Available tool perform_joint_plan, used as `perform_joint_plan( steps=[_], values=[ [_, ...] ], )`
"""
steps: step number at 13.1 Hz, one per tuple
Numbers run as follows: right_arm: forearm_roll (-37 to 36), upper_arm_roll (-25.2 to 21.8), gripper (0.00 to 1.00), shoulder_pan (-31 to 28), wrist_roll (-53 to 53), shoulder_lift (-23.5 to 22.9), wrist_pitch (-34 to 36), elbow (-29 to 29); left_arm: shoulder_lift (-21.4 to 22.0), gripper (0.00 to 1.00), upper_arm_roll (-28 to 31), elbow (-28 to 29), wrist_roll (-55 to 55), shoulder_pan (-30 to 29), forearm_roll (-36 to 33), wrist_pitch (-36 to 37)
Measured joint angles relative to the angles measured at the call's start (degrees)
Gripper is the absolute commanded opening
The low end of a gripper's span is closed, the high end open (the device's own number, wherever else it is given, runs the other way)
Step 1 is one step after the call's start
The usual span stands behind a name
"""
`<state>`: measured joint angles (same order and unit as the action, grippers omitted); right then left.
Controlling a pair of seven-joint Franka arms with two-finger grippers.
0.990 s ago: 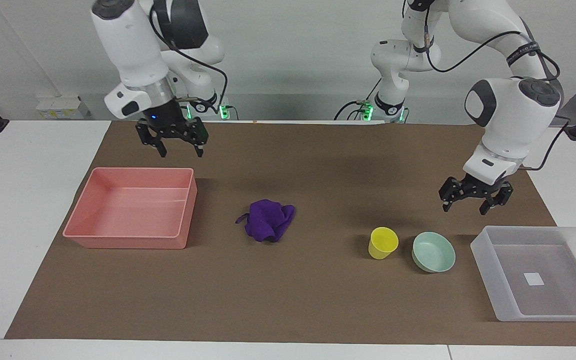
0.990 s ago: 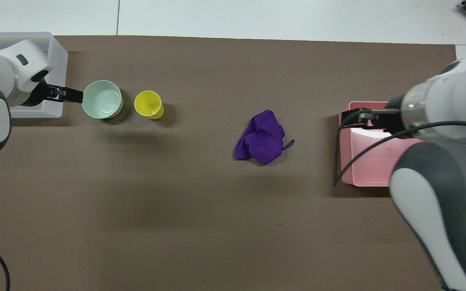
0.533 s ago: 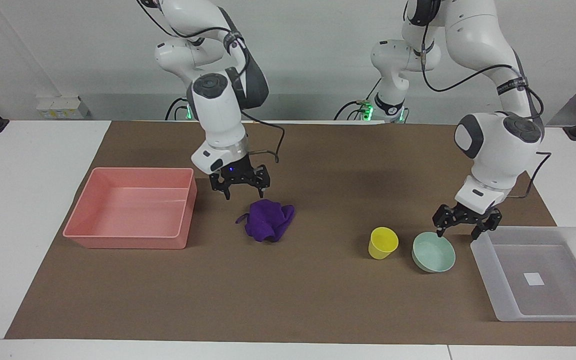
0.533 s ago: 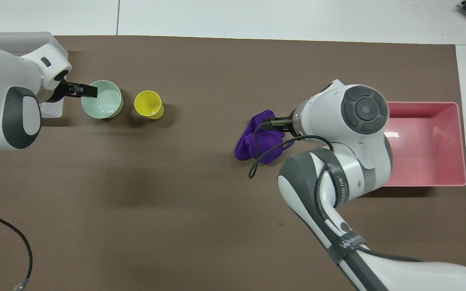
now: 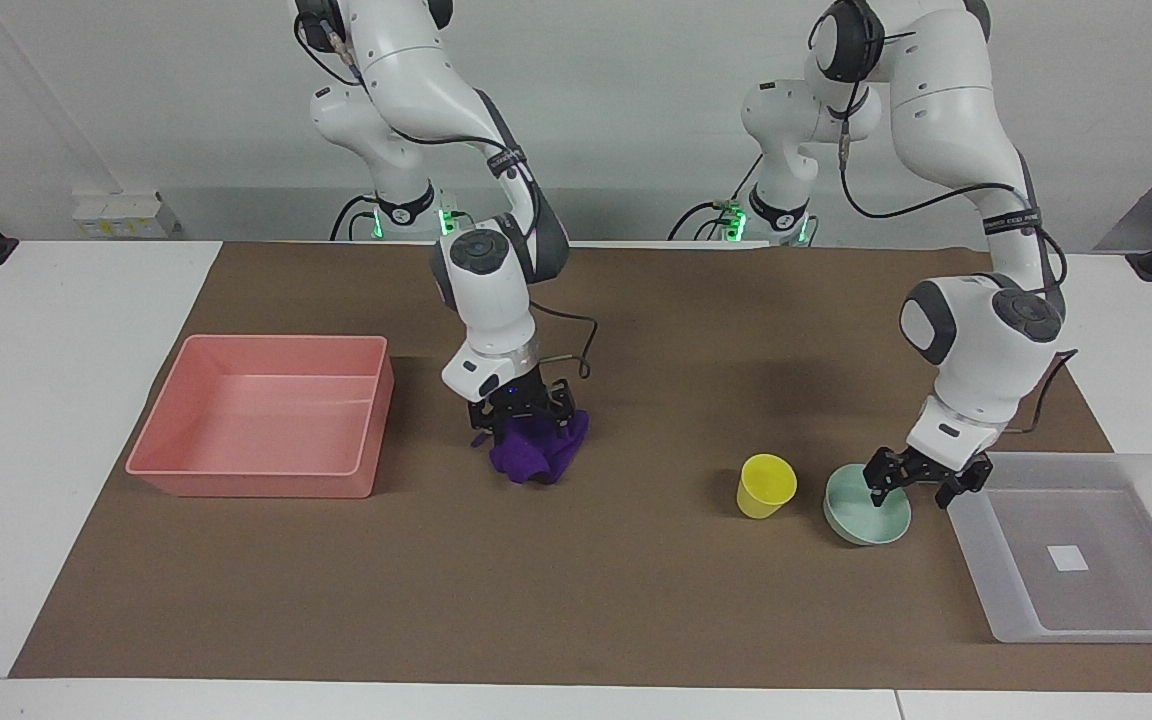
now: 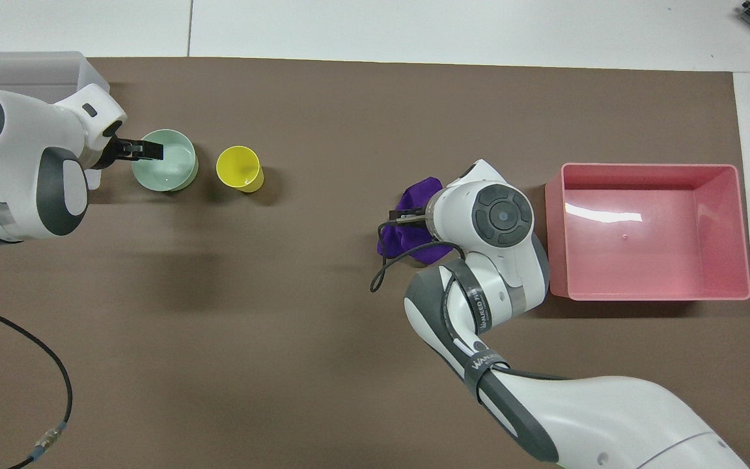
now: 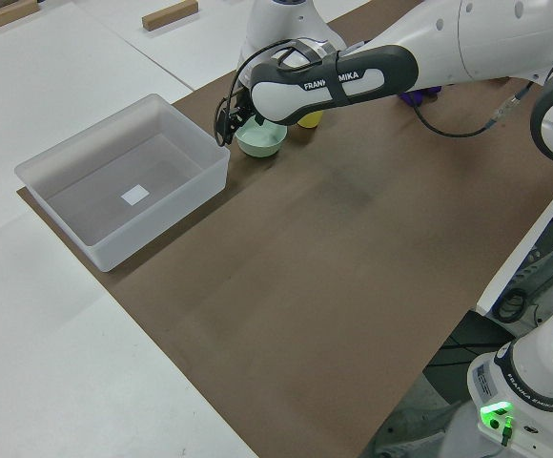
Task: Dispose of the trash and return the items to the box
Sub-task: 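Grasp the cloth with the right gripper while the left gripper grasps the cup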
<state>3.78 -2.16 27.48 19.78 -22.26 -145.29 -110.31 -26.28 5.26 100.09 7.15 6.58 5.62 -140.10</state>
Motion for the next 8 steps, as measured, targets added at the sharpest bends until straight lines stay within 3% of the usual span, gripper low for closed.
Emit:
perform_joint_plan(
  steps=[1, 2, 3, 4, 8],
  values=[
    [-0.3, 0.0, 0.68, 0.3, -0.1, -0.7, -0.1, -0.2, -0.8, 0.73, 0.0, 0.0, 0.0, 0.0, 0.2, -0.8],
    [-0.9, 0.0, 0.12, 0.3, -0.8, -1.0, -0.1, -0.4, -1.3, 0.42, -0.1, 0.0, 0.0, 0.0, 0.7, -1.2],
    [-1.1, -0.1, 0.00, 0.1, -1.8, -1.0, 0.2, -0.5, -1.6, 0.13, -0.2, 0.0, -0.1, 0.0, 1.5, -1.3],
    [-1.2, -0.2, 0.00, 0.0, -2.2, -1.0, 1.0, -0.5, -1.6, 0.00, -0.3, 0.0, -0.1, 0.0, 2.3, -1.3],
    [-1.2, -0.5, 0.00, 0.0, 0.6, 0.2, 6.0, -0.1, -1.2, 0.00, -0.3, -0.4, -0.3, 0.0, 3.0, -0.5]
  ],
)
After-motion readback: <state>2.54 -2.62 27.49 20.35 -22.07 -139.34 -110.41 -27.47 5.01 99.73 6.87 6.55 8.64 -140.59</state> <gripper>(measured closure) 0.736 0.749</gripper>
